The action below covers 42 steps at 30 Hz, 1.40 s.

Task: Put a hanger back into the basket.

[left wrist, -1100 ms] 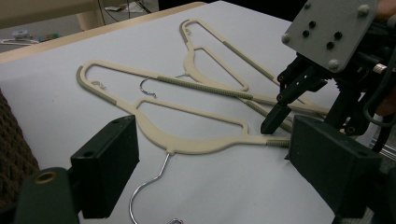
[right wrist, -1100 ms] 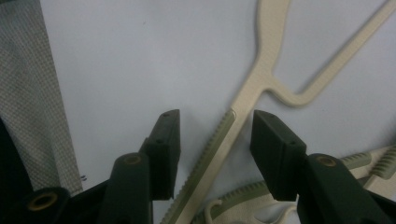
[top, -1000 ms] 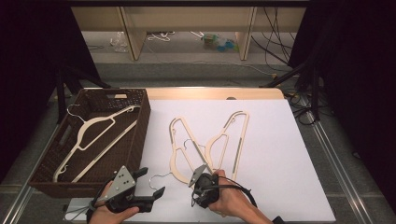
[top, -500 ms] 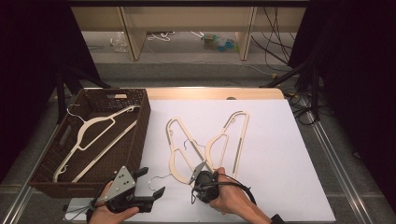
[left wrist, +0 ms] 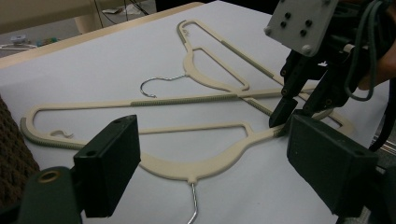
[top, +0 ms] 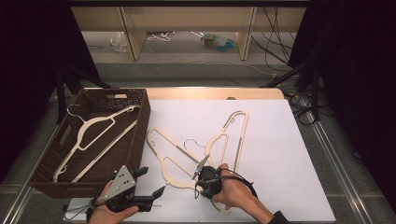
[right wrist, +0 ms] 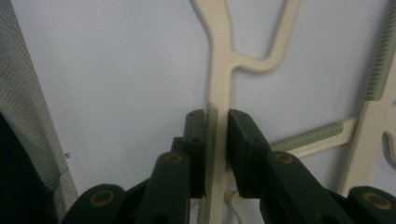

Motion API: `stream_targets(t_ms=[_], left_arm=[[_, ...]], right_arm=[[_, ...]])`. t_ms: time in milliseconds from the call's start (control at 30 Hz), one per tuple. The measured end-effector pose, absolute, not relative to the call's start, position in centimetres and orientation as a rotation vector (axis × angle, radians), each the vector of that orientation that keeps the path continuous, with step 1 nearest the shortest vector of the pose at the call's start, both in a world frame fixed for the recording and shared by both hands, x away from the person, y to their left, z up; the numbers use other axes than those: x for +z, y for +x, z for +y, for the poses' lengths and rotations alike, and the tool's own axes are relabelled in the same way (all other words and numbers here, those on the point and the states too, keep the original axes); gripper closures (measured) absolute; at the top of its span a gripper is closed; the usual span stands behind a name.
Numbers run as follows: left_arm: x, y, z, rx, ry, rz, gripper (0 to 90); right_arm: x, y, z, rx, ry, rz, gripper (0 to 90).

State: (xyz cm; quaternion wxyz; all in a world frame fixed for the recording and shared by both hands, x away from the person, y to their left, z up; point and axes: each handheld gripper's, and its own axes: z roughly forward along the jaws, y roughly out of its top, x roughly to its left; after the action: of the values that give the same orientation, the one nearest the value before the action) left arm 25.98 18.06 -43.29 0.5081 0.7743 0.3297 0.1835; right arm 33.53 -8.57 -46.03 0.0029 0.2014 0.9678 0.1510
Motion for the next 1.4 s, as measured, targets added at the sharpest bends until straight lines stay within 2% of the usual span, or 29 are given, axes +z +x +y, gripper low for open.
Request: stream_targets(t_ms=[433,833,1000,1100,1400], left_arm=[[-43.4,26.1,18.0,0.444,1.873,0.787,18.4],[-43.9,26.4,16.9,0.451,1.939,0.745,20.5],[-44.7,27.4,15.3,0.490,2.032,0.658,23.0],[-45.5,28.4,14.1,0.498,2.111,0.575,30.3],[-47.7,30.8,10.5,0.597,2.290,0.337,29.6]], right_arm=[[-45.6,34.1,-8.0,0.372,0.616,3.062,79.2],[-40.7,34.6,-12.6,0.360,0.438,3.068,80.0],[-39.2,33.9,-14.8,0.410,0.442,3.057,79.9],[-38.3,33.4,-15.9,0.442,0.422,3.040,79.9],[-37.5,32.8,-17.1,0.441,0.399,3.033,80.0]])
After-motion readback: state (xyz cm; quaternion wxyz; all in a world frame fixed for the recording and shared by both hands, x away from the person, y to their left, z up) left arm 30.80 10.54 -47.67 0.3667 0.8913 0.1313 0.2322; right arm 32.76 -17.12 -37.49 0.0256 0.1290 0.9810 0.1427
